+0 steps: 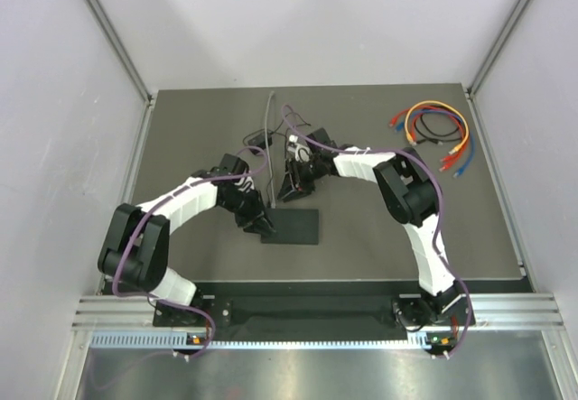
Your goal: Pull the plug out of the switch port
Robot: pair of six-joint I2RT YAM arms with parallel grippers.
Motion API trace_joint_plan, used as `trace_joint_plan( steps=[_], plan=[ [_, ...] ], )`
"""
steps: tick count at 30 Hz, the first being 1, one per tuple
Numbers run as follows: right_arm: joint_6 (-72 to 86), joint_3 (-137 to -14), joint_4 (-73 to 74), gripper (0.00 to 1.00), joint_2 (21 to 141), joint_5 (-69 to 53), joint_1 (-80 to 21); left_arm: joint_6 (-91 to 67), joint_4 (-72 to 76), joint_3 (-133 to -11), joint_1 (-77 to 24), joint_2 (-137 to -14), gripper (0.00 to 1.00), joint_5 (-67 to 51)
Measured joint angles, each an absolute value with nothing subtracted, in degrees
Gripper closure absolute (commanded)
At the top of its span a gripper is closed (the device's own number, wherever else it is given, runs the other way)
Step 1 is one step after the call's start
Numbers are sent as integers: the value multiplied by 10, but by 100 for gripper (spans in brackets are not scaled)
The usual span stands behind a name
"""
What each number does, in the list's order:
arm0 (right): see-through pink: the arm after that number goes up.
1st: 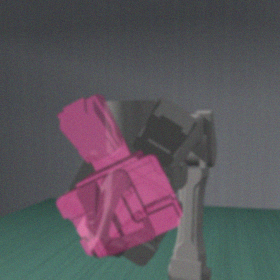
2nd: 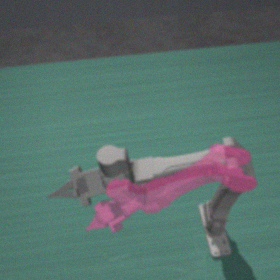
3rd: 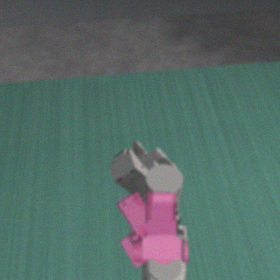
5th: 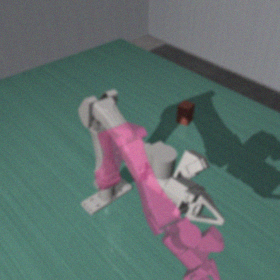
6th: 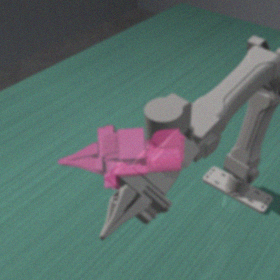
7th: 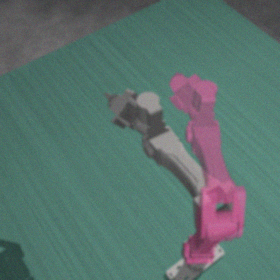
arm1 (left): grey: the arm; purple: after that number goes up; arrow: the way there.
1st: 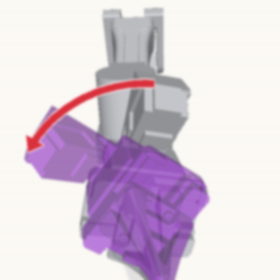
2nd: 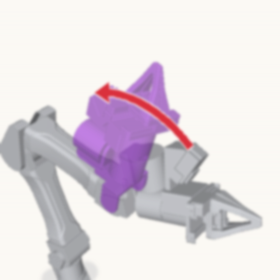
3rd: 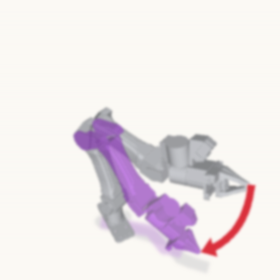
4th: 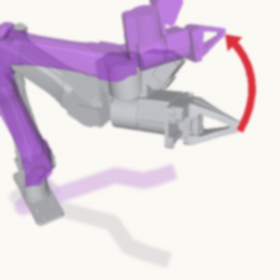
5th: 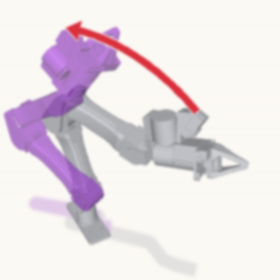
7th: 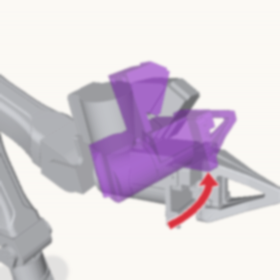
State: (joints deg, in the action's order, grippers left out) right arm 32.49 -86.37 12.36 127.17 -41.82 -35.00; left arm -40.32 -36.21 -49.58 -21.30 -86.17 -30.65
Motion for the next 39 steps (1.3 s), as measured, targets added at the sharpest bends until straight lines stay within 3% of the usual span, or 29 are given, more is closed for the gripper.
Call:
trace_joint_plan(
  steps=[14, 26, 39],
  plan=[
    [302, -893, 135, 58, 1319, -535, -351, -422, -340, -499, -213, -925, 70, -317],
    [296, -919, 142, 68, 1345, -555, -356, -430, -335, -497, -213, -925, 70, -318],
    [279, -919, 145, 68, 1345, -555, -358, -430, -335, -497, -213, -929, 70, -324]
  ],
)
